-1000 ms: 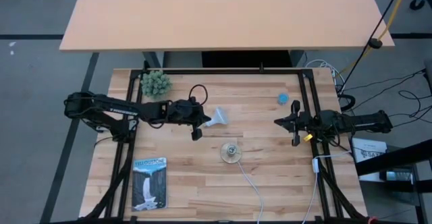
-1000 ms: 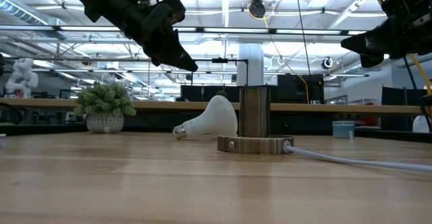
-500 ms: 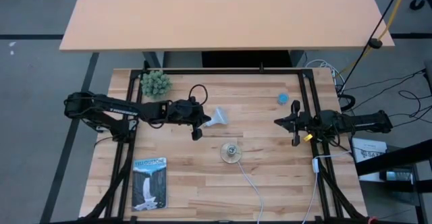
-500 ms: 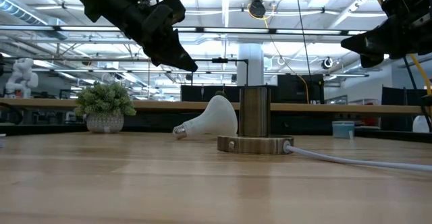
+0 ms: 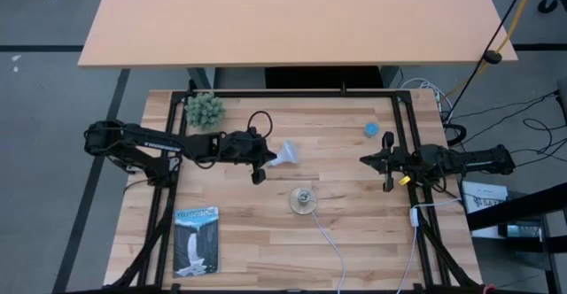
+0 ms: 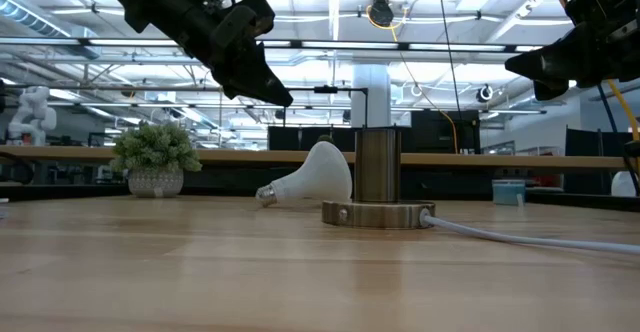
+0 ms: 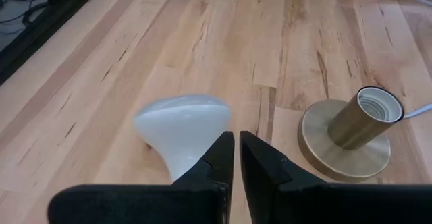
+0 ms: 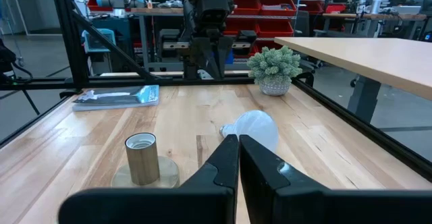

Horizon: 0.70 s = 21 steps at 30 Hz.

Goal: Screw lightbulb
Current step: Insert the lightbulb into the desk lamp

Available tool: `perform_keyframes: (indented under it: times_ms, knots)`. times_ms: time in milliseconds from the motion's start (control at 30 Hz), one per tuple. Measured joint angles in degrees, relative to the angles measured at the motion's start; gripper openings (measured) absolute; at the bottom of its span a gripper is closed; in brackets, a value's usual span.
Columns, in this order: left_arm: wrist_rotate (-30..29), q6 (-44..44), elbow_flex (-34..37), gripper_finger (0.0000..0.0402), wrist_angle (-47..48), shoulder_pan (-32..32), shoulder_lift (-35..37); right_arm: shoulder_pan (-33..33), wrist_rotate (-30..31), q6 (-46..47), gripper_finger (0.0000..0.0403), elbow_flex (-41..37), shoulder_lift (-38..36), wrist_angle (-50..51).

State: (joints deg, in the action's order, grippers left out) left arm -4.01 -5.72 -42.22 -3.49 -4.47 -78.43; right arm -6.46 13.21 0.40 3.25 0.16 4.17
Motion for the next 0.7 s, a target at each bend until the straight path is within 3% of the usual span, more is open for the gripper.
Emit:
perform_keyframes:
  times_ms: [700]
  knots:
    - [-0.3, 1.1, 0.0, 0.0031, -0.3, -0.3, 0.0, 0.0, 0.2, 0.0, 0.0006, 0.0, 0.0, 0.0]
